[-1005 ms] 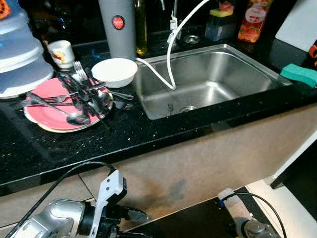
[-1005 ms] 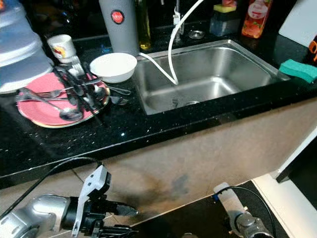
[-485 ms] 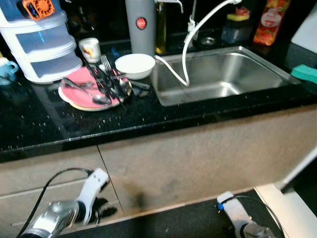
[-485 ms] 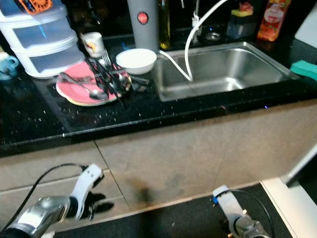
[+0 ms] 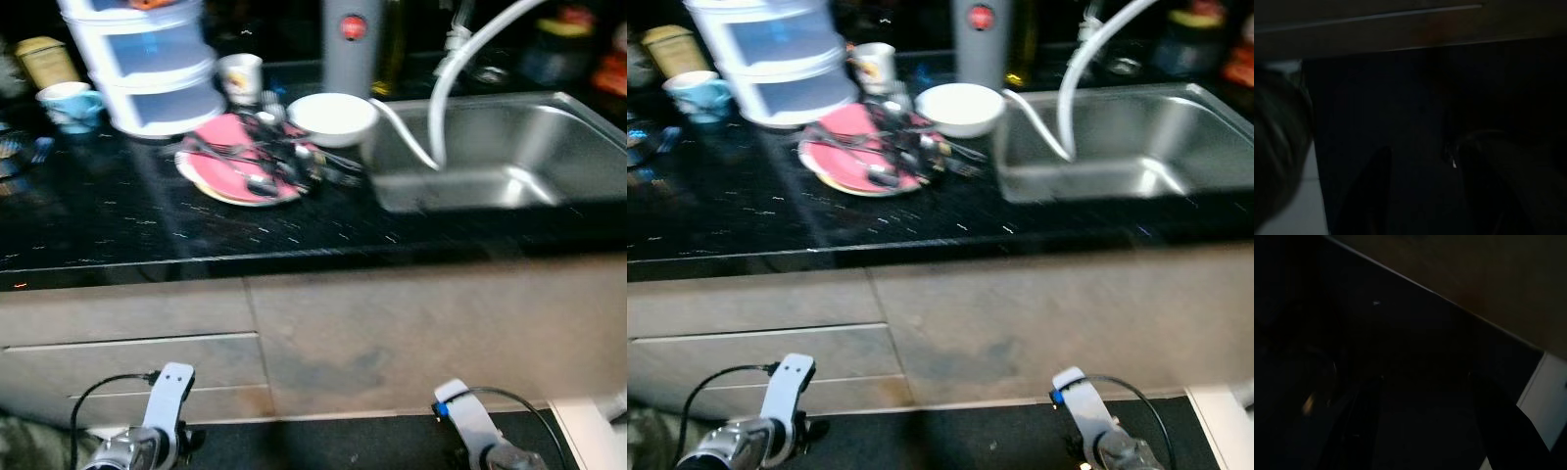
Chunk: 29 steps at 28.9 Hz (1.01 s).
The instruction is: Kitchen organization
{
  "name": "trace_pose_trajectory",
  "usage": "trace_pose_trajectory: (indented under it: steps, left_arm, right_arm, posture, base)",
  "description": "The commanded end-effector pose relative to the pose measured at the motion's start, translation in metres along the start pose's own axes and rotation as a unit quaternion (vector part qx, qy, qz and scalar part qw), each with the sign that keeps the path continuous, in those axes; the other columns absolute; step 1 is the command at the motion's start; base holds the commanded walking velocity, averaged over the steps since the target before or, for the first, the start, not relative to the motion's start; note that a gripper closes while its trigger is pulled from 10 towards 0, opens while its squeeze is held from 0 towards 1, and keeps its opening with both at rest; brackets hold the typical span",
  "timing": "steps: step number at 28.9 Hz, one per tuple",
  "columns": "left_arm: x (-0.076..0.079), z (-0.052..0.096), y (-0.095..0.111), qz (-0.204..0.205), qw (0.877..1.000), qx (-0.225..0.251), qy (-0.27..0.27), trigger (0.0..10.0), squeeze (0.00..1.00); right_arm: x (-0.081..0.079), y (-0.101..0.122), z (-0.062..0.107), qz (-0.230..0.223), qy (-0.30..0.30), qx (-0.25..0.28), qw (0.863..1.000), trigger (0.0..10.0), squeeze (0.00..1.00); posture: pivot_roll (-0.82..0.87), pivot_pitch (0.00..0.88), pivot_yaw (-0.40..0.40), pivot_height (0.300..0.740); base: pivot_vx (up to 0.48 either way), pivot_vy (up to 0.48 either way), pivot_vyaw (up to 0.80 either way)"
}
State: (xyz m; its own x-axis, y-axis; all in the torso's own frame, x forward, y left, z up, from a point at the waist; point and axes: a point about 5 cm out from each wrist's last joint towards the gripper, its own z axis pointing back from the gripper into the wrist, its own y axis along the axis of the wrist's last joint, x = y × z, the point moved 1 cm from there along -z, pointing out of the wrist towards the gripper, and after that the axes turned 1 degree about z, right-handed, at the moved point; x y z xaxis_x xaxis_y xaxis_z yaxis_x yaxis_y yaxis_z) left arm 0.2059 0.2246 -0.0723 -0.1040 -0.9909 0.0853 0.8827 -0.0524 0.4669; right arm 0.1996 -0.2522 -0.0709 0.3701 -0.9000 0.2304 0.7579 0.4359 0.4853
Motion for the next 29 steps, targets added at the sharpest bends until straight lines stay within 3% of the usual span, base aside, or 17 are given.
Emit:
trace_pose_trajectory:
  steps: [1,6,8,10,14,19,20,21,23,24,26,29]
  left_arm:
    - [0.005,-0.003,-0.017,0.007,1.000,-0.023,0.006,10.0,0.00]
    - [0.009,-0.006,-0.023,0.009,0.999,-0.027,0.020,10.0,0.00]
    - [0.011,-0.007,-0.025,0.004,0.999,-0.027,0.027,10.0,0.00]
    - [0.010,-0.007,-0.026,-0.034,0.998,-0.027,0.039,10.0,0.00]
    - [0.015,-0.008,-0.025,-0.137,0.989,-0.023,0.041,10.0,0.00]
    - [0.017,-0.009,-0.035,-0.164,0.984,-0.042,0.046,10.0,0.00]
    - [0.017,-0.009,-0.035,-0.164,0.984,-0.042,0.046,10.0,0.00]
    - [0.017,-0.009,-0.036,-0.168,0.984,-0.043,0.047,10.0,0.00]
    - [0.018,-0.009,-0.040,-0.163,0.984,-0.046,0.047,10.0,0.00]
    - [0.018,-0.009,-0.040,-0.163,0.984,-0.046,0.047,10.0,0.00]
    - [0.017,-0.008,-0.043,-0.161,0.985,-0.049,0.048,10.0,0.00]
    - [0.015,-0.007,-0.048,-0.167,0.983,-0.054,0.049,10.0,0.00]
  right_arm:
    - [0.000,-0.004,0.001,-0.003,-0.005,-0.005,1.000,10.0,0.00]
    - [0.003,-0.001,0.001,-0.004,-0.013,-0.001,1.000,10.0,0.00]
    - [0.009,0.004,0.002,-0.026,-0.013,0.013,0.999,10.0,0.00]
    - [0.015,0.010,0.003,-0.034,-0.002,0.030,0.999,10.0,0.00]
    - [0.031,0.028,0.013,-0.055,0.092,0.089,0.990,10.0,0.00]
    - [0.051,0.046,0.037,-0.059,0.245,0.162,0.954,10.0,0.00]
    - [0.051,0.046,0.037,-0.059,0.245,0.162,0.954,10.0,0.00]
    - [0.050,0.047,0.041,-0.054,0.271,0.167,0.946,10.0,0.00]
    - [0.047,0.051,0.055,-0.026,0.359,0.185,0.915,10.0,0.00]
    - [0.047,0.051,0.055,-0.026,0.359,0.185,0.915,10.0,0.00]
    - [0.042,0.062,0.074,-0.005,0.438,0.214,0.873,10.0,0.00]
    - [0.033,0.087,0.102,0.021,0.512,0.273,0.814,10.0,0.00]
  posture:
    - [0.02,0.000,0.030,0.740]
    - [0.02,0.000,0.032,0.740]
    - [0.02,0.000,0.031,0.740]
    - [0.01,0.000,0.029,0.740]
    - [0.02,0.000,0.021,0.740]
    - [0.01,0.000,0.013,0.740]
    - [0.01,0.000,0.013,0.740]
    - [0.01,0.000,0.013,0.740]
    - [0.01,0.000,0.009,0.740]
    - [0.01,0.000,0.009,0.740]
    - [0.00,0.000,0.013,0.740]
    - [-0.01,0.000,0.021,0.740]
  base:
    - [0.000,0.000,0.77]
    - [0.000,0.000,0.74]
    - [0.000,0.000,0.00]
    - [0.000,0.000,0.00]
    - [0.000,0.000,0.00]
    - [0.000,0.000,0.00]
    - [0.000,0.000,0.00]
    - [0.000,0.000,0.00]
    - [0.000,0.000,0.00]
    - [0.000,0.000,0.00]
    - [0.000,0.000,0.00]
    - [0.000,0.000,0.00]
